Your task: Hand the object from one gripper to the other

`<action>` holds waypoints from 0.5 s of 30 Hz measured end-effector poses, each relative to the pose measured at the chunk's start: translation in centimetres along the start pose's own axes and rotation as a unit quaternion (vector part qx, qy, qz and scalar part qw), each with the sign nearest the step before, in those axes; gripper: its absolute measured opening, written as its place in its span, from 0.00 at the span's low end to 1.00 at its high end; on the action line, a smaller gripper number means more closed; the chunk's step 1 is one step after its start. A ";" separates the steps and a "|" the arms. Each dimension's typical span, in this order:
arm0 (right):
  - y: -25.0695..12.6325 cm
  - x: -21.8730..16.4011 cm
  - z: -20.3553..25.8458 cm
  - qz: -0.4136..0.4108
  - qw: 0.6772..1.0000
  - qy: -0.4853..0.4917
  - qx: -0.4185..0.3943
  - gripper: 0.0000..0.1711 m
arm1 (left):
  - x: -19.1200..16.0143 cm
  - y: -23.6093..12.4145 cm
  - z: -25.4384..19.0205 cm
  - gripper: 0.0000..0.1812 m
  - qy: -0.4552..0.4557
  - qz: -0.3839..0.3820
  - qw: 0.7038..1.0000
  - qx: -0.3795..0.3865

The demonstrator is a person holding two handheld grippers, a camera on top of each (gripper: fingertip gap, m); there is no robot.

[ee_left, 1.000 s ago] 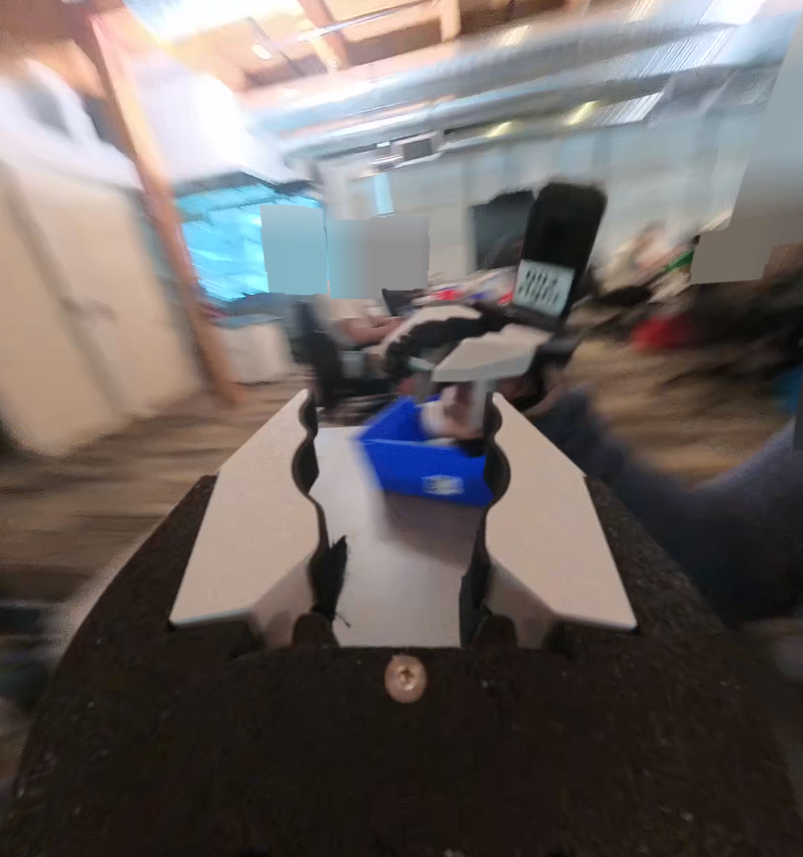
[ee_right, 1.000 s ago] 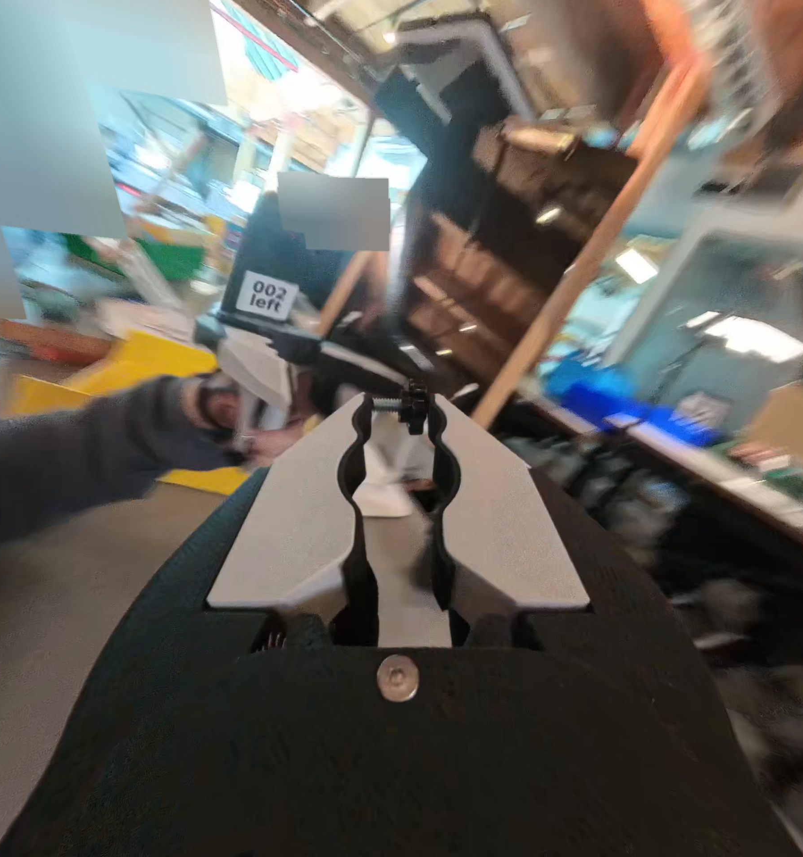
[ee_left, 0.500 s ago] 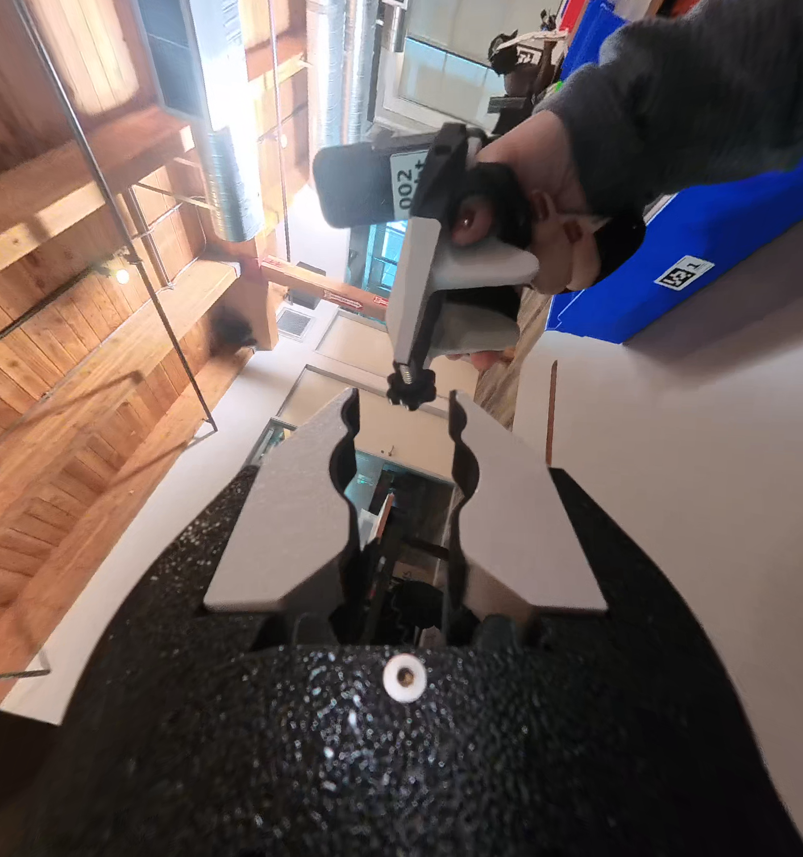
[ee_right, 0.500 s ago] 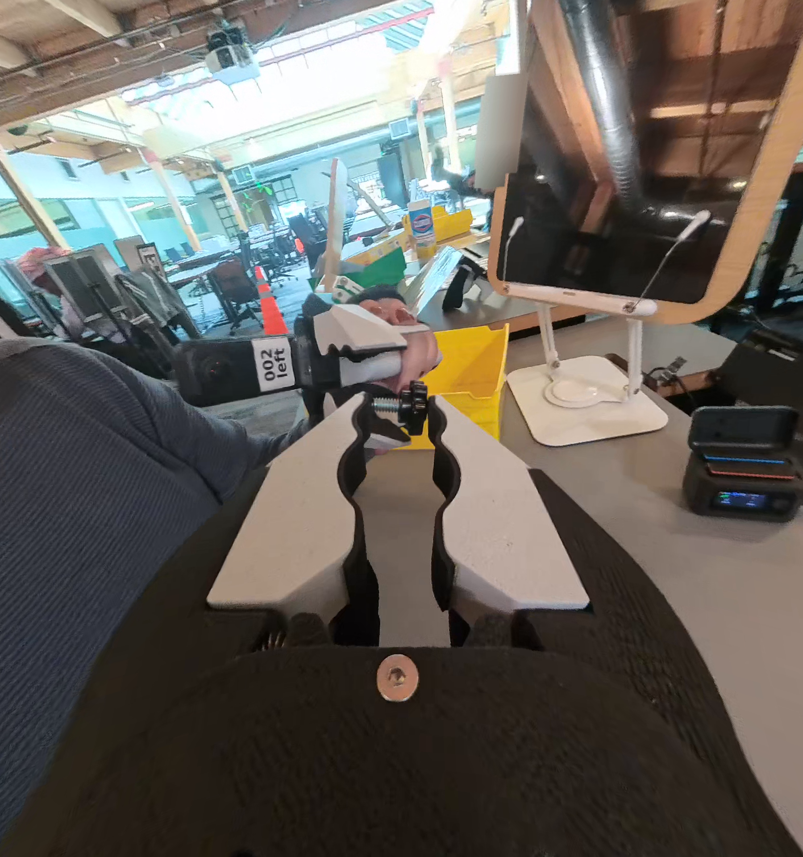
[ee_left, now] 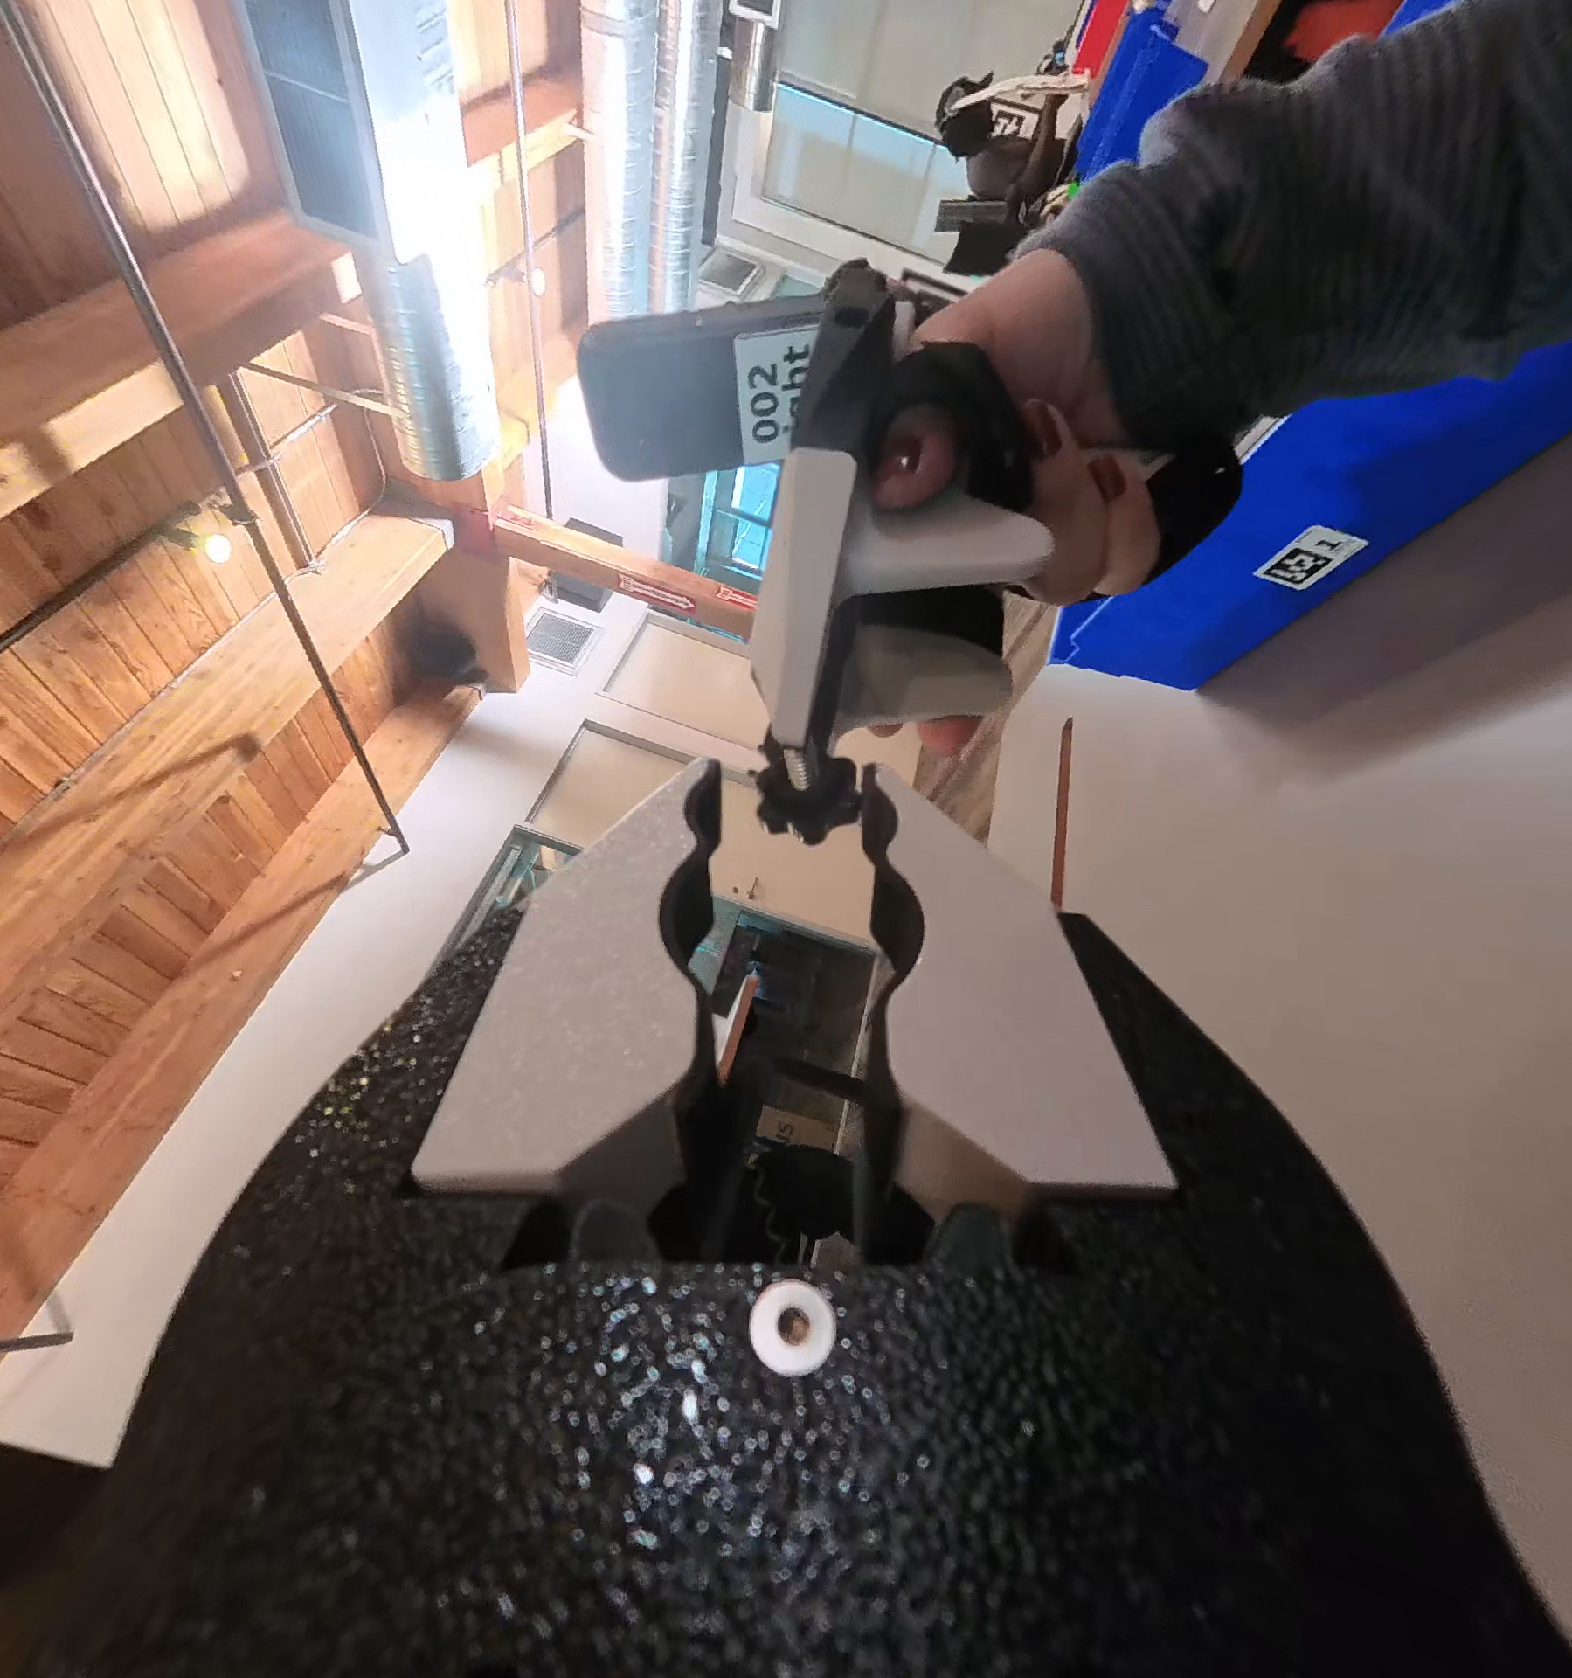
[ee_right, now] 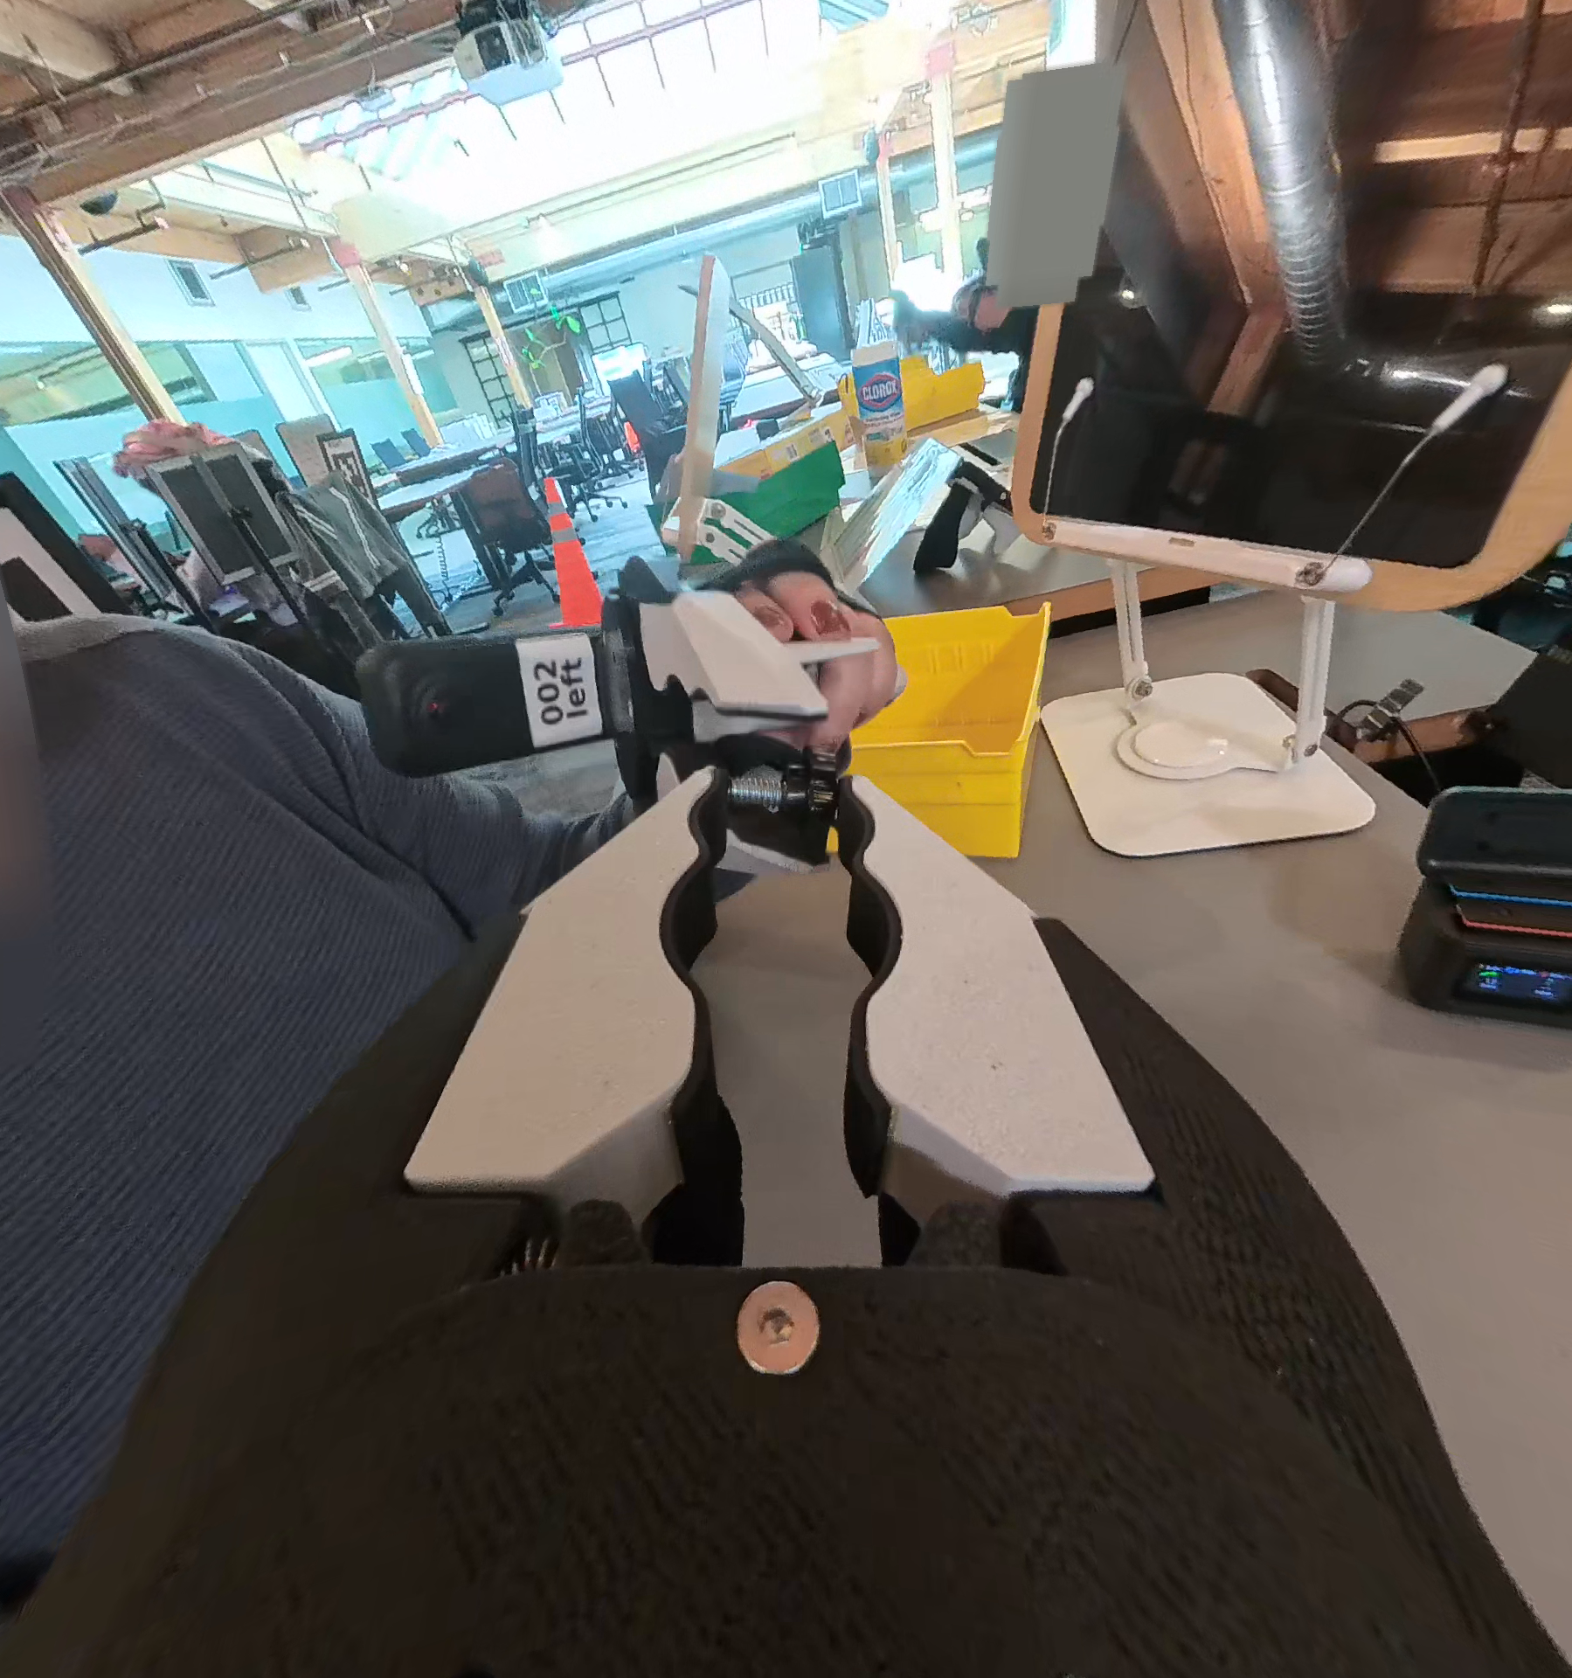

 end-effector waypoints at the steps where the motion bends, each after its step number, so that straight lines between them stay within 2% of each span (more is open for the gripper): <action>1: 0.0 -0.1 0.0 0.002 1.000 0.000 0.000 0.13 | 0.2 0.0 -0.3 0.11 0.006 -0.002 1.000 -0.009; 4: 0.0 0.2 -0.5 -0.006 1.000 -0.006 -0.016 0.13 | -0.5 0.4 -0.3 0.11 -0.017 0.024 0.999 -0.022; 6: 0.1 0.9 -0.6 -0.027 0.999 -0.034 -0.028 0.13 | -1.2 0.5 0.6 0.11 -0.080 0.038 0.996 -0.008; 9: -0.2 2.6 -0.6 -0.076 0.980 -0.161 -0.090 0.31 | -3.4 0.3 2.1 0.11 -0.242 0.049 0.969 0.014; 11: -0.5 3.6 -0.4 -0.101 0.942 -0.278 -0.156 0.33 | -3.6 0.0 3.2 0.11 -0.403 -0.004 0.915 0.011; 13: -0.6 4.5 0.2 -0.123 0.883 -0.399 -0.215 0.31 | -2.6 -0.5 4.6 0.11 -0.555 -0.111 0.824 -0.005; 15: 0.1 4.2 1.1 -0.113 0.821 -0.502 -0.247 0.22 | -1.7 -1.1 5.3 0.11 -0.663 -0.200 0.720 -0.048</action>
Point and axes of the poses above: each gripper's, where its closed fingertips meet, y out along the fingers, x out of its top, z = x × y across the jaws, the point moved 1 cm from there along -y, back along the fingers, and after that the axes turned 14 degrees about y, right-handed, at the moved point
